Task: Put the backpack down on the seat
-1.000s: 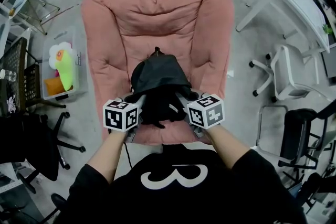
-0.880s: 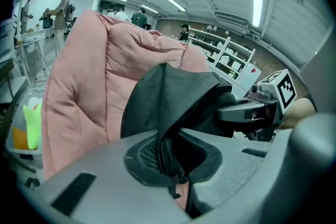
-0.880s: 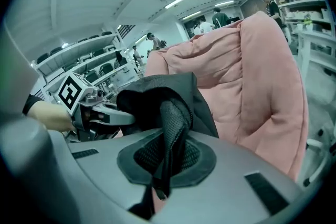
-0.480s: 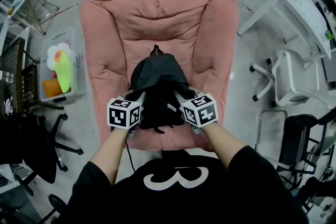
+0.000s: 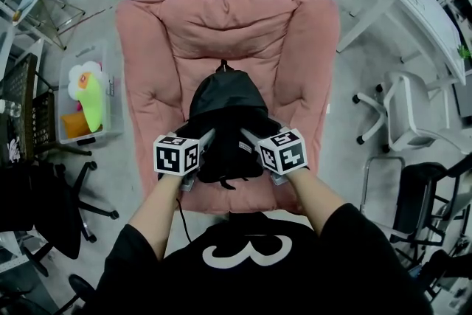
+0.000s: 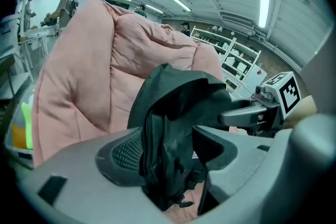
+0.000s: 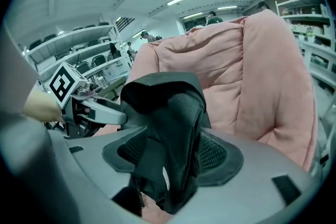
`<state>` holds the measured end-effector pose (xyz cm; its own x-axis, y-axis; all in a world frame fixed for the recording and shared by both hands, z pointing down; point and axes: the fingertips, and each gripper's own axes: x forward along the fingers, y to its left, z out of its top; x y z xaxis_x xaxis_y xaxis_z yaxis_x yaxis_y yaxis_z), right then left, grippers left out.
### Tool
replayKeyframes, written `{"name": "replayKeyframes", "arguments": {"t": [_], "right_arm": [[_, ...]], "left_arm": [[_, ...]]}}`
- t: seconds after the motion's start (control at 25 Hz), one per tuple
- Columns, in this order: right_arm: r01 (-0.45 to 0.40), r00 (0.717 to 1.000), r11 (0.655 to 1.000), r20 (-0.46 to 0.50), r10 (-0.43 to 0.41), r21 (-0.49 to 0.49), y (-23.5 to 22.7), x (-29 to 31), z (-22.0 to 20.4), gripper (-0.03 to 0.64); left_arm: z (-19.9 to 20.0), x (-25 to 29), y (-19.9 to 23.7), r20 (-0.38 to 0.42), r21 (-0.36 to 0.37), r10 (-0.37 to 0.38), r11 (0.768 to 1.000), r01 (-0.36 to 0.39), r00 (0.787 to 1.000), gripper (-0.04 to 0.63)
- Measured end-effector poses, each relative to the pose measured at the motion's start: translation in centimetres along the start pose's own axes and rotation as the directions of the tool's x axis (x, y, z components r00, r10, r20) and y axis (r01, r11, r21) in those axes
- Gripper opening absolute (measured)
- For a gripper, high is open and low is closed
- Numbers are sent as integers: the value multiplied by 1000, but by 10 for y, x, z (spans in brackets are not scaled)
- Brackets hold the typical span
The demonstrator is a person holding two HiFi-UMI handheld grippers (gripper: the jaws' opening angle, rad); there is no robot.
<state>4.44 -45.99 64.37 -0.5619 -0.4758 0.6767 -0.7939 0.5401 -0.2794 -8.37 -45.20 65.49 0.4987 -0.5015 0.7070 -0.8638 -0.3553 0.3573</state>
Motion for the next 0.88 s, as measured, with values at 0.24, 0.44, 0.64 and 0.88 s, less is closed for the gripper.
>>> {"name": "replayKeyframes", "arguments": {"t": [0.24, 0.44, 0.64, 0.88], "right_arm": [[89, 996, 995, 28, -90, 45, -17, -24, -2, 273], [97, 994, 994, 52, -100, 56, 5, -61, 1, 273], [39, 994, 998, 104, -43, 48, 57, -108, 13, 273], [-117, 965, 993, 238, 110, 15, 132, -168, 39, 268]], "left_arm": [[-9, -26, 6, 28, 39, 26, 999, -27, 999, 314], [-14, -62, -4, 41, 20, -14, 1000, 13, 999, 316], [-5, -110, -34, 82, 13, -75, 997, 74, 994, 316], [8, -175, -90, 168, 63, -215, 976, 207, 962, 295]]}}
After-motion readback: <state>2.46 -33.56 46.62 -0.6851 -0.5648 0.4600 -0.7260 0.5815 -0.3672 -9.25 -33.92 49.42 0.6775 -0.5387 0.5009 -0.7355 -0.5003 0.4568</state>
